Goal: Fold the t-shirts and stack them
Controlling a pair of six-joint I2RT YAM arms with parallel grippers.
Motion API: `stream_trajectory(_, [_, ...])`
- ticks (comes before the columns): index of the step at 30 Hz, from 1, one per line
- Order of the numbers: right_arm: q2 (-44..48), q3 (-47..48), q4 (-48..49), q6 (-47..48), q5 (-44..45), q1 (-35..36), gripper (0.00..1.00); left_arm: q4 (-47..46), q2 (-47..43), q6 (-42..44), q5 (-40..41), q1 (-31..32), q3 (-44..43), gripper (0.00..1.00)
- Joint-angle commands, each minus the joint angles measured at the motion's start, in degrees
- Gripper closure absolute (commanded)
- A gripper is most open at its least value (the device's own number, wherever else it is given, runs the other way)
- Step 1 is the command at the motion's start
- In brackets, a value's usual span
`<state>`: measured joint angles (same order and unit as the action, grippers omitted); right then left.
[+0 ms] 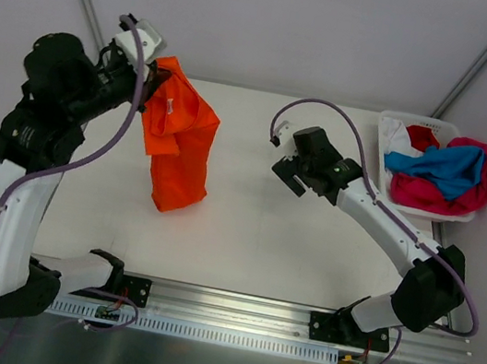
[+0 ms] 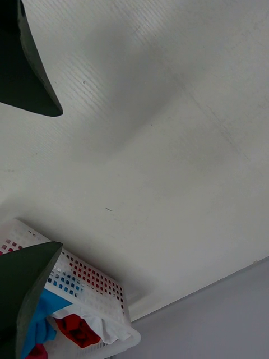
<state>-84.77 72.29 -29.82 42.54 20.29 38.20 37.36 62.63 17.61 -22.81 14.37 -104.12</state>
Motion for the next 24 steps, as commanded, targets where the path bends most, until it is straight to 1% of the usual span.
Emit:
stream_trajectory(1, [-0.9, 1.2, 2.3, 1.0, 3.9, 0.2, 0.02, -3.9, 3.8, 11.3, 20.7, 7.3, -1.4, 1.00])
stream_trajectory(2, [-1.3, 1.6, 2.5, 1.0, 4.2, 0.3, 0.02, -3.7, 5.3, 12.4, 24.9, 11.0, -1.7, 1.00])
stream_trajectory(3, [-1.6, 2.0, 3.4, 1.0, 4.7, 0.3, 0.03, -3.1, 7.8, 14.1, 26.4, 15.2, -1.4, 1.00])
stream_trajectory(4, [-1.5, 1.9, 4.2, 1.2, 4.9, 0.1, 0.02, -2.0, 9.2, 18.2, 28.3, 20.0, 0.6, 1.00])
stream_trajectory(5, [-0.9, 1.5, 5.5, 1.4, 6.2, -0.1, 0.02, -1.1, 10.9, 19.5, 32.0, 28.2, 1.2, 1.00])
stream_trajectory(6, [-0.4, 1.2, 7.0, 1.4, 7.1, -0.7, 0.03, 0.8, 13.0, 19.6, 32.0, 30.7, 0.8, 1.00])
stream_trajectory(7, [1.4, 0.8, 9.0, 0.5, 7.2, -2.8, 0.03, 2.1, 16.4, 19.0, 31.9, 32.4, 2.1, 1.00])
stream_trajectory(8, [2.7, 0.7, 9.6, -0.5, 6.5, -4.5, 0.04, 2.0, 17.1, 19.1, 31.3, 35.3, 3.6, 1.00])
stream_trajectory(9, [3.9, 0.7, 9.9, -1.9, 5.4, -6.6, 0.06, 1.9, 17.3, 19.2, 29.2, 36.7, 5.0, 1.00])
stream_trajectory(10, [6.9, 0.8, 10.0, -3.4, 4.0, -11.9, 0.08, 1.1, 17.0, 18.9, 28.8, 37.6, 5.8, 1.00])
stream_trajectory(11, [8.5, 0.5, 10.0, -6.7, 2.4, -14.7, 0.11, -1.7, 16.6, 18.3, 28.3, 38.1, 7.1, 1.00])
stream_trajectory(12, [9.8, 0.3, 9.9, -8.1, -1.3, -17.6, 0.14, -3.0, 16.4, 17.6, 27.2, 38.1, 6.9, 1.00])
stream_trajectory(13, [12.7, 0.0, 9.8, -8.5, -3.6, -21.8, 0.15, -4.4, 15.9, 17.1, 26.6, 38.1, 6.2, 1.00])
stream_trajectory(14, [14.3, -0.7, 9.9, -8.4, -5.8, -22.9, 0.15, -5.6, 15.7, 17.0, 26.6, 38.1, 5.5, 1.00])
stream_trajectory(15, [16.1, -2.8, 10.2, -6.5, -9.4, -23.2, 0.15, -7.5, 15.7, 17.1, 26.8, 38.1, 4.5, 1.00])
stream_trajectory(17, [22.0, -5.9, 12.0, -4.5, -12.5, -22.3, 0.13, -10.2, 16.2, 19.5, 32.5, 37.8, 1.8, 1.00])
stream_trajectory(18, [23.5, -8.1, 12.5, -2.7, -12.9, -21.3, 0.12, -13.5, 16.6, 20.6, 34.6, 37.1, 0.9, 1.00])
stream_trajectory(19, [24.6, -8.9, 12.6, -1.7, -12.0, -19.1, 0.11, -15.5, 16.7, 21.8, 36.1, 34.3, 0.3, 1.00])
stream_trajectory(20, [25.3, -9.4, 12.5, -0.7, -10.6, -18.2, 0.10, -16.1, 17.1, 21.9, 36.8, 32.6, -2.1, 1.00])
stream_trajectory(21, [25.6, -9.6, 12.2, -0.1, -8.5, -17.5, 0.10, -15.8, 17.3, 22.2, 35.1, 31.3, -3.0, 1.00])
stream_trajectory(22, [25.5, -10.0, 11.9, 0.5, -8.2, -17.2, 0.09, -15.7, 15.2, 24.1, 32.9, 31.2, -2.4, 1.00])
stream_trajectory(23, [25.5, -10.2, 11.8, 0.6, -8.0, -17.1, 0.09, -15.7, 13.7, 25.1, 29.2, 33.9, 0.5, 1.00])
stream_trajectory(24, [25.3, -10.2, 11.8, 0.8, -7.6, -17.1, 0.09, -15.7, 12.8, 25.8, 29.2, 36.4, 1.4, 1.00])
